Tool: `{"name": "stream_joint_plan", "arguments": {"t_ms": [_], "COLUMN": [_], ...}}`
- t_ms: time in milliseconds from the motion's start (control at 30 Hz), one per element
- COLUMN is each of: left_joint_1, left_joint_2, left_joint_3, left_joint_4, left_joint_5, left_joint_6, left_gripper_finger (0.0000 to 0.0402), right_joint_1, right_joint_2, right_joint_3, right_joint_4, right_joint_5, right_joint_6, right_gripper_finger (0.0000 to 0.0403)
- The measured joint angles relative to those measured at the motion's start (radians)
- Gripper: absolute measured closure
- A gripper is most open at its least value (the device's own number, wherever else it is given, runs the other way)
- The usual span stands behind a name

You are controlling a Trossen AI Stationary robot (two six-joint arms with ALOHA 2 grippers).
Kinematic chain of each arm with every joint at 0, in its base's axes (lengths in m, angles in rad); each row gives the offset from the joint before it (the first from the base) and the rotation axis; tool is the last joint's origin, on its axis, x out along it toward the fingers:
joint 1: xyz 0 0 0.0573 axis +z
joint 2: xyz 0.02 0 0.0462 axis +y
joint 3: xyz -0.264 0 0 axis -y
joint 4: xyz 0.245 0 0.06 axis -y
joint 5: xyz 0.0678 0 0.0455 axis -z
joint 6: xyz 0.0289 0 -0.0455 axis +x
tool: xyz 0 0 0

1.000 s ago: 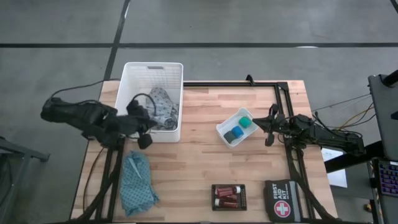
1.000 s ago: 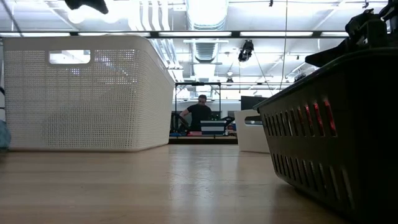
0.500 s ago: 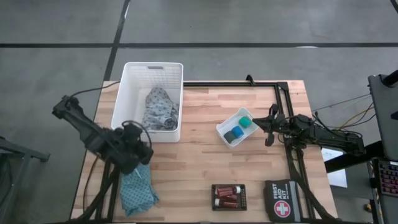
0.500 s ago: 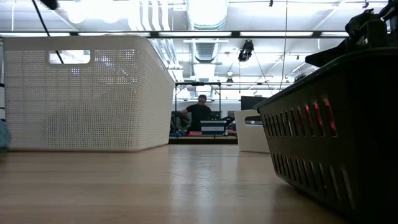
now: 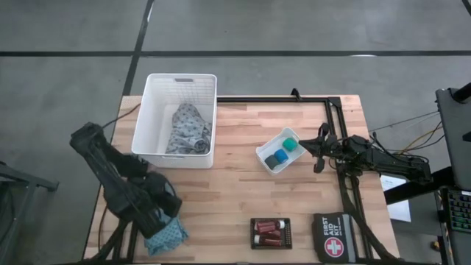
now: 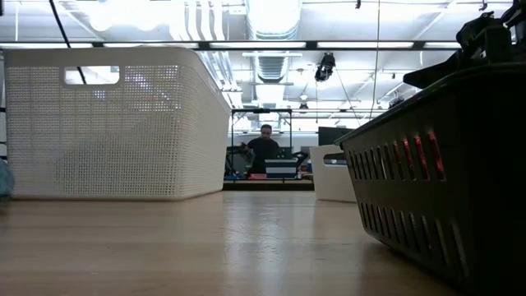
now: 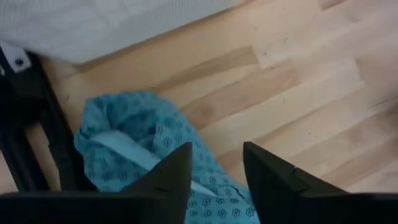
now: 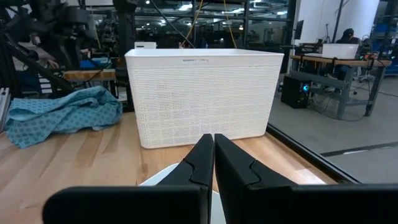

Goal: Pick & place medical supplies in basket/bin
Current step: Put the blue patient gown into the large white bin

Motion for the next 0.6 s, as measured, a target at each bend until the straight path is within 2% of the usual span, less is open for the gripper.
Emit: {"name": "stream_joint_plan", "arguments": {"t_ms": [300, 600], "left_joint_1": [-0.053, -0.101], "left_joint_2": [0.066, 0.064], "left_joint_3": [-0.001, -0.064], "left_joint_4": [0.032, 0.167], "left_joint_5": [0.049, 0.109], "left_joint_6": [-0.125, -0.187], "left_gripper_finger": [0.0163, 0.0084], "right_joint_1": [0.0, 0.0], "right_joint_2": [0.0, 0.0], "right_joint_3": [0.0, 0.0], "right_joint_4": [0.0, 0.0], "right_joint_5": [0.0, 0.0], "right_joint_6": [0.0, 0.0], "right_gripper_finger": [0.0392, 0.0392]}}
